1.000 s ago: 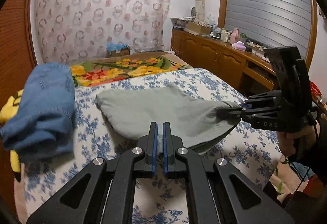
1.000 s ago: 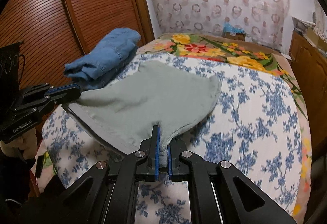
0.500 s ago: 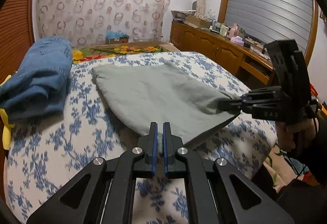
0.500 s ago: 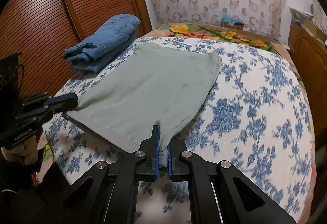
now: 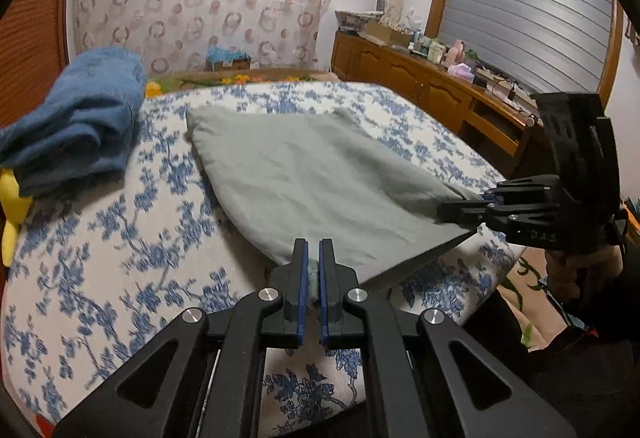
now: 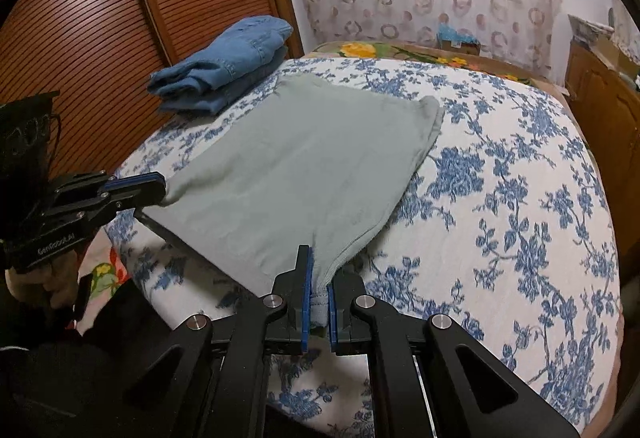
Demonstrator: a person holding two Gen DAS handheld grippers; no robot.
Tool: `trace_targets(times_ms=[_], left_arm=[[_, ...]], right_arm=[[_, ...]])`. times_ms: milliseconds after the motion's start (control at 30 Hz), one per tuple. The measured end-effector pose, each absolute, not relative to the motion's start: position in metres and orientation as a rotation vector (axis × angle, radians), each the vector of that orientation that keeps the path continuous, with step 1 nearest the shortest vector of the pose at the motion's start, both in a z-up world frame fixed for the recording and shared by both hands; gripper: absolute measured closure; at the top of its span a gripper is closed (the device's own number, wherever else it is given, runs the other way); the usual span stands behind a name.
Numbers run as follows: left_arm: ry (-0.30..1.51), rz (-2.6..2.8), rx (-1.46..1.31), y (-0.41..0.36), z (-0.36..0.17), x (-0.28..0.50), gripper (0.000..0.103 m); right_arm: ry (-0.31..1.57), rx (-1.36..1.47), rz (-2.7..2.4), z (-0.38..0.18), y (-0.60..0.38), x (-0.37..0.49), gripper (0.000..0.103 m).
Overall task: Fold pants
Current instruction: 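Lower the folded end and open both tools, then grasp the new folded edge of the garment with both tools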
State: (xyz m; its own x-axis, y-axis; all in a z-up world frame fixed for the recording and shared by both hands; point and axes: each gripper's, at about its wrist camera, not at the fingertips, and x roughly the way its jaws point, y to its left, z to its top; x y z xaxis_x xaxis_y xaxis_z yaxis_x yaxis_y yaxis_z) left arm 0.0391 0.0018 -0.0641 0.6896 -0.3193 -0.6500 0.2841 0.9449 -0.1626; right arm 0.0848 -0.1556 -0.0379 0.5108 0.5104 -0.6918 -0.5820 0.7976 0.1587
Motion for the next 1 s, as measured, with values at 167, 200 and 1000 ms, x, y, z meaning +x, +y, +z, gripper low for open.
trace_targets(times_ms=[167, 200, 1000], left_arm=[[0.776, -0.296, -0.045, 0.003, -0.075, 0.042, 0.090], [0.789, -0.281, -0.039, 0.003, -0.078, 0.043, 0.088], [0.812, -0.287, -0.080, 0.014, -0.090, 0.031, 0.064]], right_arm=[[0.814, -0.094, 0.649, -0.041, -0.154, 0.084, 0.097], [0.815, -0.101, 0.640, -0.042, -0.153, 0.083, 0.097], [0.837, -0.115, 0.610, -0.049, -0.153, 0.061, 0.065]])
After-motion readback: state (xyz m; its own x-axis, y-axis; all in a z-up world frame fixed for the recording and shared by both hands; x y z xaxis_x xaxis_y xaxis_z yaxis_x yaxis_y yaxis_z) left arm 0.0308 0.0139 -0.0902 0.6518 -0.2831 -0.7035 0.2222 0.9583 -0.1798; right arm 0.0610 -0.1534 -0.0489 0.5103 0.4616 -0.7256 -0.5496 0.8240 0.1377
